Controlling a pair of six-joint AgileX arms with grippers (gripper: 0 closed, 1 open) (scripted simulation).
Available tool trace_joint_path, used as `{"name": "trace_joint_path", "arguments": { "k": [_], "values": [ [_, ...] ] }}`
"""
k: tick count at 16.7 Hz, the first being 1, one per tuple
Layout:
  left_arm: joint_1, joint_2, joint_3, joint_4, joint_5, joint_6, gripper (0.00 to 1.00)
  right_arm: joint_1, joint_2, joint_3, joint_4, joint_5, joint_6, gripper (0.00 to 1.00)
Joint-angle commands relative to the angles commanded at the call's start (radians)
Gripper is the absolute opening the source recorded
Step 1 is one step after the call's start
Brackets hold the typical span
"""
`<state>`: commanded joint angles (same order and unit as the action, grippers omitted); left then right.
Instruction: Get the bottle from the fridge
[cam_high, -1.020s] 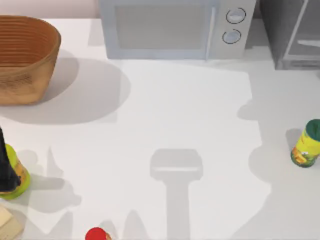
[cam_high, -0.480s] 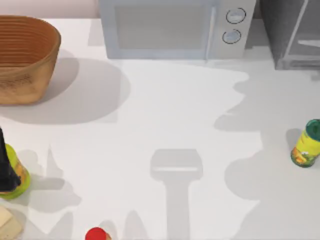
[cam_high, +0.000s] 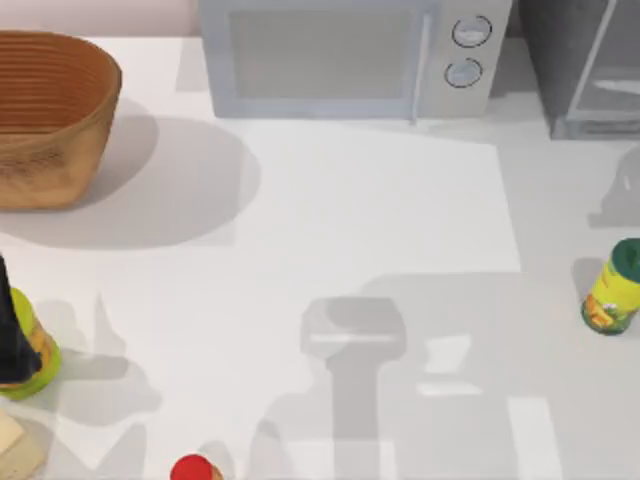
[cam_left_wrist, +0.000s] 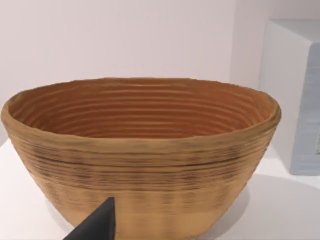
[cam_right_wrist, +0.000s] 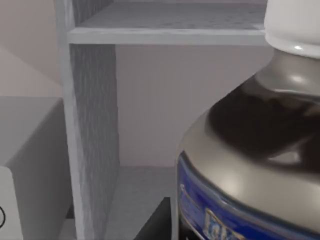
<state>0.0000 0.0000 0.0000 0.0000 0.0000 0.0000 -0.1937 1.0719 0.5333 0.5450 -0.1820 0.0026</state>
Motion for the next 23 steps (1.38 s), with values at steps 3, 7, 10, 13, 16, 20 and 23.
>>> {"name": "trace_joint_path", "arguments": {
  "k": [3,7,10,13,16,20,23],
  "values": [
    [0.000,0.000,0.000,0.000,0.000,0.000,1.00,0.052,-0.329,-0.162,-0.165,0.049,0.003,0.00],
    [0.000,0.000,0.000,0.000,0.000,0.000,1.00,0.120,-0.727,-0.357,-0.364,0.113,0.004,0.00],
    [0.000,0.000,0.000,0.000,0.000,0.000,1.00,0.162,-0.936,-0.462,-0.472,0.152,0.001,0.00],
    [0.000,0.000,0.000,0.000,0.000,0.000,1.00,0.188,-1.049,-0.522,-0.533,0.177,-0.002,0.00],
    [0.000,0.000,0.000,0.000,0.000,0.000,1.00,0.194,-1.072,-0.533,-0.545,0.182,-0.003,0.00],
    [0.000,0.000,0.000,0.000,0.000,0.000,1.00,0.191,-1.068,-0.532,-0.544,0.180,-0.001,0.00],
    [0.000,0.000,0.000,0.000,0.000,0.000,1.00,0.242,-1.006,-0.502,-0.494,0.228,-0.001,0.00]
  ]
}}
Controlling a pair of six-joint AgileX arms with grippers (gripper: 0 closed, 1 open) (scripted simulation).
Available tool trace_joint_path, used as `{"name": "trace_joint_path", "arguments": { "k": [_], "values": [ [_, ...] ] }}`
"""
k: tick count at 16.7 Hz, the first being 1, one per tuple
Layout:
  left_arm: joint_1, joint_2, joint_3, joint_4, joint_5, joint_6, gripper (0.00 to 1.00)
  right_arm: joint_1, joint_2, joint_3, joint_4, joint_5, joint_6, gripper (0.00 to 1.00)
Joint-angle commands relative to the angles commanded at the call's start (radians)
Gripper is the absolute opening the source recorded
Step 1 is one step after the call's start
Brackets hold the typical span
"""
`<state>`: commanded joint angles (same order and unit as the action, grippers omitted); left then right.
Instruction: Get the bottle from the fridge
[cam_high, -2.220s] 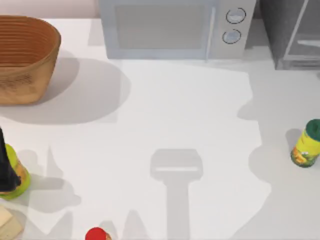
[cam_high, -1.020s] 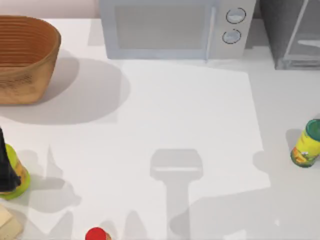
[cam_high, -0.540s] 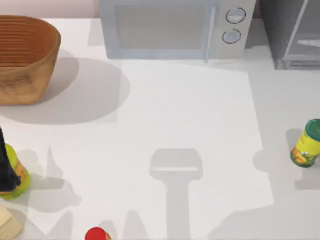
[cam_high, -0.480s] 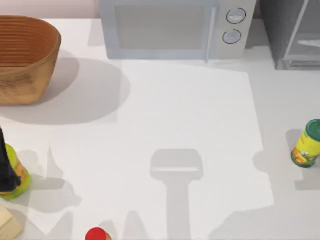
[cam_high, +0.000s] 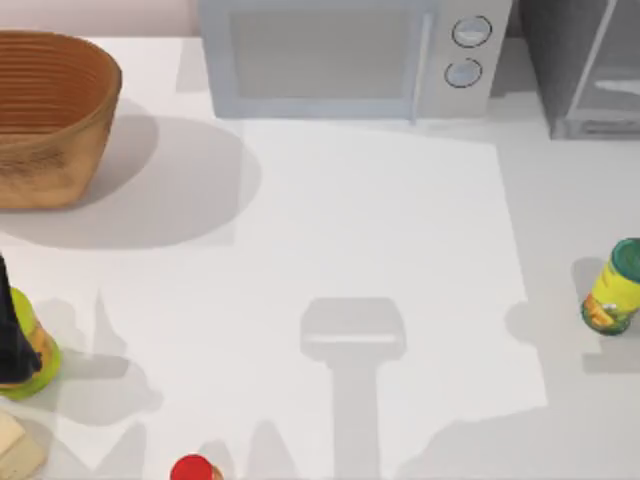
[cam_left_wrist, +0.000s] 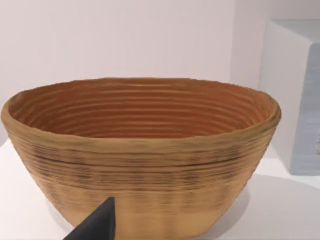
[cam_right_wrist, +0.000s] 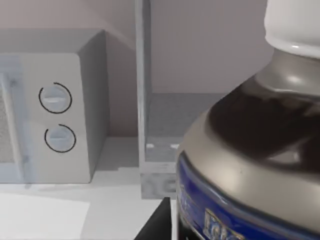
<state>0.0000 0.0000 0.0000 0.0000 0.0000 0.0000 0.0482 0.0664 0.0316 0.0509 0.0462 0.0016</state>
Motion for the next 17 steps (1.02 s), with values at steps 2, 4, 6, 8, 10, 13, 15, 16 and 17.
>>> {"name": "trace_joint_path", "arguments": {
  "k": [2,4,6,8,10,13,15,16,17],
  "values": [
    [0.000,0.000,0.000,0.000,0.000,0.000,1.00,0.070,0.095,0.042,0.069,0.069,0.000,0.00],
    [0.000,0.000,0.000,0.000,0.000,0.000,1.00,0.160,0.230,0.095,0.158,0.160,0.001,0.00],
    [0.000,0.000,0.000,0.000,0.000,0.000,1.00,0.265,0.399,0.156,0.261,0.268,0.003,0.00],
    [0.000,0.000,0.000,0.000,0.000,0.000,1.00,0.380,0.593,0.220,0.370,0.385,0.007,0.00],
    [0.000,0.000,0.000,0.000,0.000,0.000,1.00,0.498,0.801,0.284,0.482,0.506,0.012,0.00],
    [0.000,0.000,0.000,0.000,0.000,0.000,1.00,0.672,1.104,0.380,0.647,0.683,0.021,0.00],
    [0.000,0.000,0.000,0.000,0.000,0.000,1.00,0.780,1.282,0.442,0.752,0.794,0.027,0.00],
    [0.000,0.000,0.000,0.000,0.000,0.000,1.00,0.830,1.362,0.472,0.803,0.846,0.029,0.00],
    [0.000,0.000,0.000,0.000,0.000,0.000,1.00,0.878,1.435,0.501,0.850,0.895,0.031,0.00]
  ]
}}
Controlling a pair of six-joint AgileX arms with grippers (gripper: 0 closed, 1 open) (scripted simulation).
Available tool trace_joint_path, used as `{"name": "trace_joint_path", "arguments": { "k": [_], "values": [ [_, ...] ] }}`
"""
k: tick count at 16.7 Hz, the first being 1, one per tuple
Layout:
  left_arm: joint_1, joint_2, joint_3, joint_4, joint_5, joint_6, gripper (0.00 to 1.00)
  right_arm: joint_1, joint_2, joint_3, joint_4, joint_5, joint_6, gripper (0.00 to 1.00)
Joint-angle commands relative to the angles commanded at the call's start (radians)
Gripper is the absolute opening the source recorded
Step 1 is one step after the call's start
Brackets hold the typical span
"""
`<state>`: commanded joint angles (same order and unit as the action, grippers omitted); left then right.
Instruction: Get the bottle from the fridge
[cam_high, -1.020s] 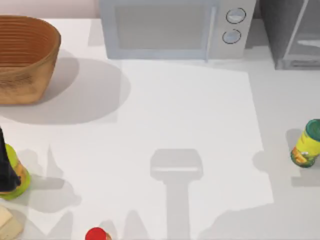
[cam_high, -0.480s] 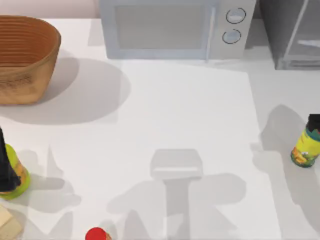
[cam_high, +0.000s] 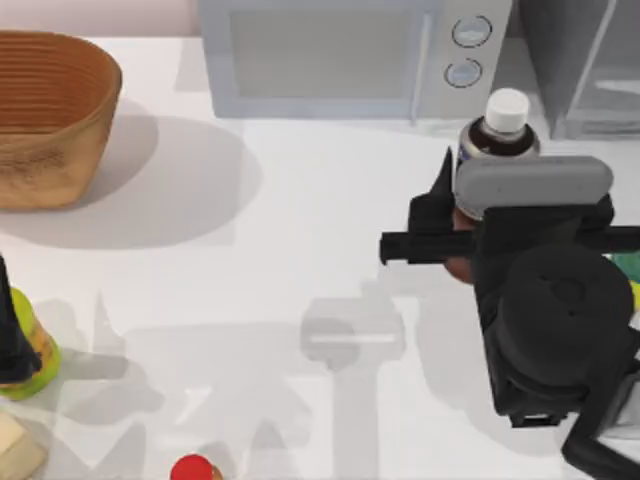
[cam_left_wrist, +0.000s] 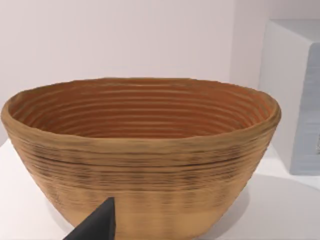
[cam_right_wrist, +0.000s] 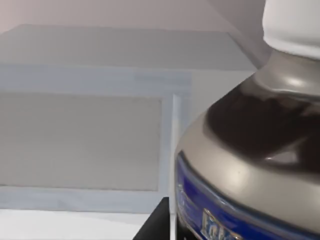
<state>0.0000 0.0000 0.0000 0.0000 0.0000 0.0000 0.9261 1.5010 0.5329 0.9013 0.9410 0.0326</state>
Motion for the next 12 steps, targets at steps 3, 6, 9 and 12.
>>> {"name": "trace_joint_path", "arguments": {
  "k": [3,6,9,12],
  "values": [
    [0.000,0.000,0.000,0.000,0.000,0.000,1.00,0.121,0.180,0.075,0.123,0.124,0.004,0.00],
    [0.000,0.000,0.000,0.000,0.000,0.000,1.00,0.197,0.298,0.124,0.202,0.203,0.005,0.00],
    [0.000,0.000,0.000,0.000,0.000,0.000,1.00,0.217,0.331,0.136,0.223,0.223,0.005,0.00],
    [0.000,0.000,0.000,0.000,0.000,0.000,1.00,0.217,0.331,0.136,0.223,0.223,0.005,0.00]
  ]
}}
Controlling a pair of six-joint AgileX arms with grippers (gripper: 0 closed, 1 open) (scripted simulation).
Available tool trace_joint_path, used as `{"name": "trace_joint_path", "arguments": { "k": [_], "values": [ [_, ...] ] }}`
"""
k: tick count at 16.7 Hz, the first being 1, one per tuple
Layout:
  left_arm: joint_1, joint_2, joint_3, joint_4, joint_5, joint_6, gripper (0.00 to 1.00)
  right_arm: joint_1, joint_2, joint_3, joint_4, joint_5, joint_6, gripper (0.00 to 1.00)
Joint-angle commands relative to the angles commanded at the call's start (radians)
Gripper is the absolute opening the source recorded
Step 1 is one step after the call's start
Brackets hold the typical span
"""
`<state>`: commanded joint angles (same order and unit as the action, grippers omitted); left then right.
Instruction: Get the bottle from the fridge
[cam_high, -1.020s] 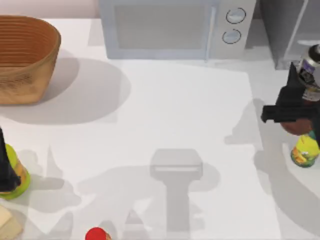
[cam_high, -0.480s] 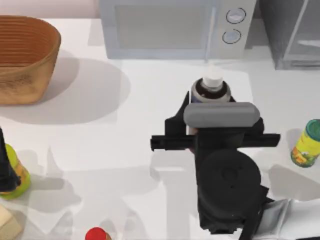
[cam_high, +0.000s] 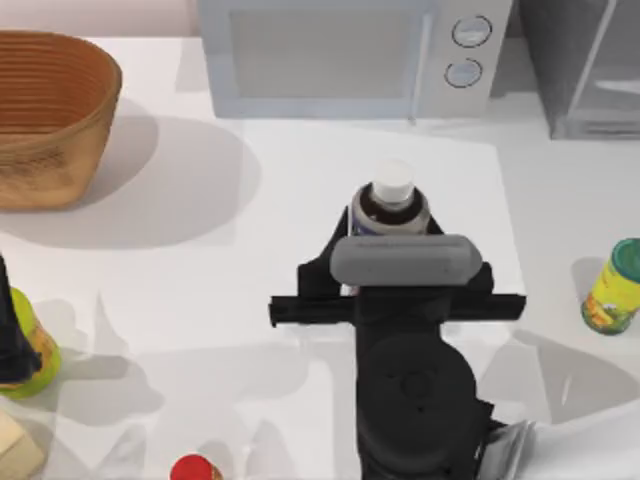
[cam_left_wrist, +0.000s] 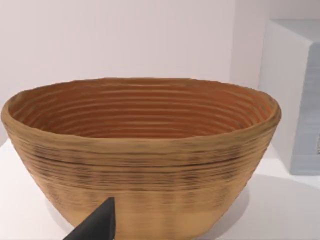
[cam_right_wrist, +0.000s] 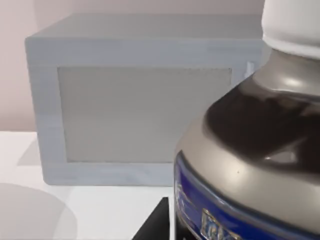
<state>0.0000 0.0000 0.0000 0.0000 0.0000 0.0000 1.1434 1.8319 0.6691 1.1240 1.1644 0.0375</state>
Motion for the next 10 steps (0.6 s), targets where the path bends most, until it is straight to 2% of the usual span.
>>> {"name": "trace_joint_path", "arguments": {
  "k": [10],
  "values": [
    [0.000,0.000,0.000,0.000,0.000,0.000,1.00,-0.132,0.221,0.074,0.155,-0.128,-0.011,0.00]
  ]
}}
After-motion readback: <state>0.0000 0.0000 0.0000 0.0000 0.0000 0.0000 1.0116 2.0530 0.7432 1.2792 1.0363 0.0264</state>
